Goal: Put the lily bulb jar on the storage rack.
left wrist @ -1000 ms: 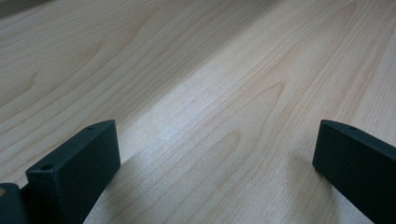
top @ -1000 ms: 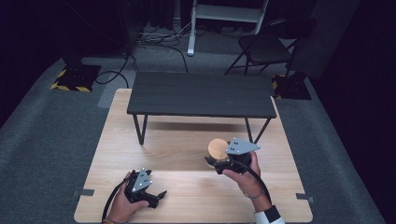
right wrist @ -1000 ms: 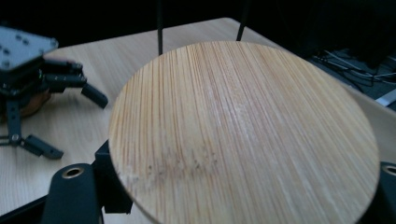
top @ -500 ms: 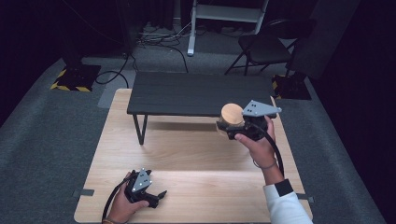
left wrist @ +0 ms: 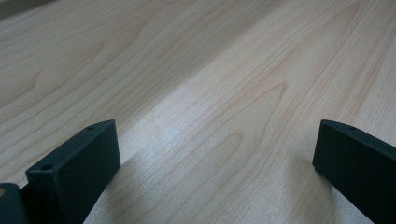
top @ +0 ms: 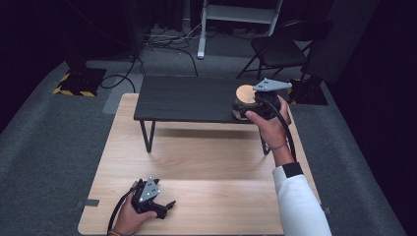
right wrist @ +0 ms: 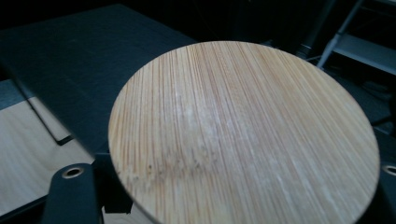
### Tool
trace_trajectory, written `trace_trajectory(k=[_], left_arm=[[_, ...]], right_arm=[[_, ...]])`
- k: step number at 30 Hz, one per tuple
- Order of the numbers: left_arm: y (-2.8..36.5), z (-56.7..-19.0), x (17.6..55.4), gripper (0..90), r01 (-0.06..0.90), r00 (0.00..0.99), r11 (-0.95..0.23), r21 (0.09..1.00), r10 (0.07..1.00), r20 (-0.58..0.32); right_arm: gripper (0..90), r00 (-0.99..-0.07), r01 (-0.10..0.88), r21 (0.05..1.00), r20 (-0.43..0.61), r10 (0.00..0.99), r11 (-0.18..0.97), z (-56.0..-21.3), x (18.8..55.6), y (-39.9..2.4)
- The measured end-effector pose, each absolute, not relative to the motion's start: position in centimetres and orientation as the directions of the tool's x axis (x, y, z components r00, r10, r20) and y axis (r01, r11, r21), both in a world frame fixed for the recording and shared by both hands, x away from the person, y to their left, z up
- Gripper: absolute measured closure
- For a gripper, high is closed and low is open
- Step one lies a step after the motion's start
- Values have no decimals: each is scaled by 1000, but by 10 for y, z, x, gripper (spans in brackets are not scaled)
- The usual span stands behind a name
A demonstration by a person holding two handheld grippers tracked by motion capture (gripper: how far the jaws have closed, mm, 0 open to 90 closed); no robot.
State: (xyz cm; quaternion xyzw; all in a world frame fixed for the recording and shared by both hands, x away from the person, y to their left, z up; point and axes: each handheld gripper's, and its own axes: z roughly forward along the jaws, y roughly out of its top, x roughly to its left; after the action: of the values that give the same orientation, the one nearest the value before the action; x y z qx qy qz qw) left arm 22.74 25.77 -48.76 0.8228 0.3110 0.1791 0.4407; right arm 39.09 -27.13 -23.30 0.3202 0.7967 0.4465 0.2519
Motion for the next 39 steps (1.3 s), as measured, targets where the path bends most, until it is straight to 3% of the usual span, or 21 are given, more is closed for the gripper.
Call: trace_trajectory(k=[8, 18, 20, 22, 27, 39], left_arm=[[258, -488, 228, 6, 353, 744, -419, 837, 668, 20], [258, -488, 228, 6, 353, 745, -419, 837, 667, 20], [258, -488, 228, 6, 353, 745, -419, 837, 667, 20], [258, -488, 228, 6, 353, 745, -419, 837, 667, 20], [258, -488, 228, 6, 352, 745, -419, 837, 667, 21], [258, -488, 228, 6, 352, 744, -419, 837, 667, 21]], right_arm=[[250, -615, 347, 852, -109, 781, 392, -235, 410, -258], [242, -615, 368, 861, -57, 786, 350, -240, 418, -264], [185, -626, 364, 864, -50, 778, 348, -241, 419, -267], [110, -620, 359, 869, -49, 783, 339, -241, 417, -268], [50, -622, 349, 870, -63, 780, 348, -240, 410, -274], [47, -604, 284, 909, -77, 793, 305, -238, 372, -306]])
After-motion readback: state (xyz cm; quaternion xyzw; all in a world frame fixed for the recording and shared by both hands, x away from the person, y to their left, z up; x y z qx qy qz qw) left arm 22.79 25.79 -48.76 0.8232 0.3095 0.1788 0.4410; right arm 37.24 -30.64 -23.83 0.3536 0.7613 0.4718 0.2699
